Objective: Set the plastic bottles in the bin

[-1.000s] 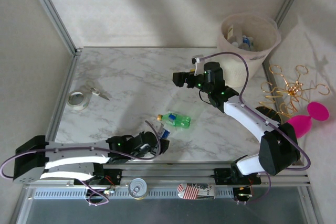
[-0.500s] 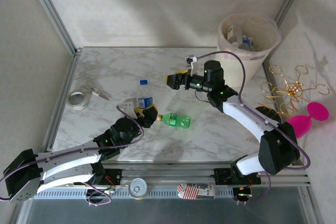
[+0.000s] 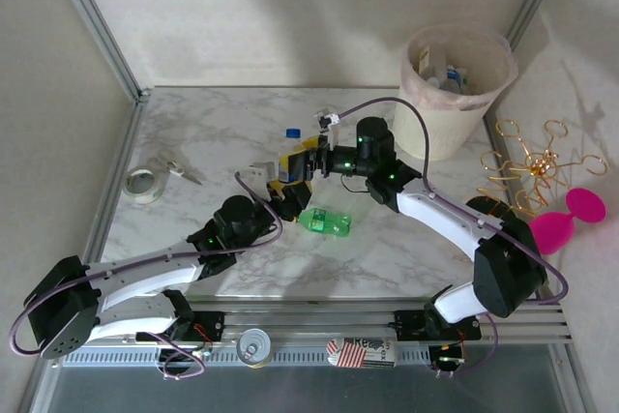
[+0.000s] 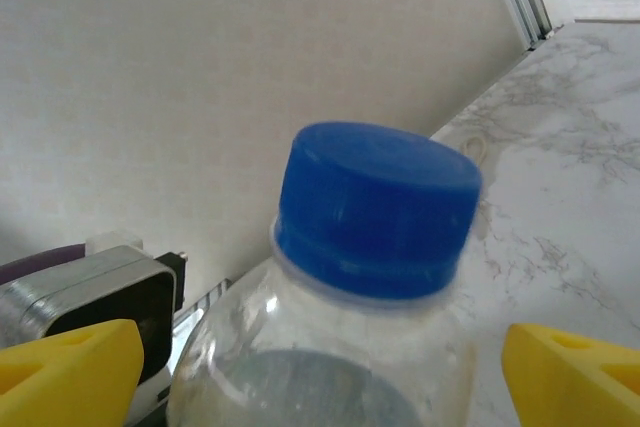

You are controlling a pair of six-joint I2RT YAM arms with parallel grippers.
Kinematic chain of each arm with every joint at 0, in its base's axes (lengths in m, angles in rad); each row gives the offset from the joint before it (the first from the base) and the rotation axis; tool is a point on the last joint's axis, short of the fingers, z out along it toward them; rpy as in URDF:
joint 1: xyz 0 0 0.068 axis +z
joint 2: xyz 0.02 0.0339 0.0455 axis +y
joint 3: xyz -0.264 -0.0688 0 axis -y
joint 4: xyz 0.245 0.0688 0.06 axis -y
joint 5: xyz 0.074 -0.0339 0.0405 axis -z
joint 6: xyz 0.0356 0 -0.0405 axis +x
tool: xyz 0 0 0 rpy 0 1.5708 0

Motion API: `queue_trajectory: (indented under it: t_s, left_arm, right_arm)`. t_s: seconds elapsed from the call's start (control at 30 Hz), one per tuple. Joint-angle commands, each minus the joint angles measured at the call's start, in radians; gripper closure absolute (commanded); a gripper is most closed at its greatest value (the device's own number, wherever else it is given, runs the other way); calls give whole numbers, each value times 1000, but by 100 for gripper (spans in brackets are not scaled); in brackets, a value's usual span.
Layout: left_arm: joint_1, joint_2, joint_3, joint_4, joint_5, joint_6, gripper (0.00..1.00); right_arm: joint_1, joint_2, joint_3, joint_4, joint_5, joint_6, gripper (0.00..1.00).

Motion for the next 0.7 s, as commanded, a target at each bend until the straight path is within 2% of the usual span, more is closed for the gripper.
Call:
queue_trajectory:
  t_s: [0.0,0.07,0.23,0.3,0.37,0.6,0.67]
  left_arm:
    - [10,7,38,23,72,18,55]
    - [10,7,37,21,75,15,55]
    - [10,9,36,16,70,13,52]
    - [10,10,34,14,69,11,50]
    - [10,9,32,10,64,8,43]
    - [10,-24,7,-6,-1,-9,4]
    - [10,-45,-8,-14,-45,-19,0]
  right_arm:
    - [8,19,31,3,-6,-24,12]
    - [9,23,30,6,-13,-21,19]
    - [9,28,31,2,-14,-27,43]
    - [9,30,34,-3,-15,-28,47]
    - [9,32,35,-3,-12,-30,48]
    - [9,31,37,-18,19,-38,49]
    - [8,27,45,-59,86,-58,49]
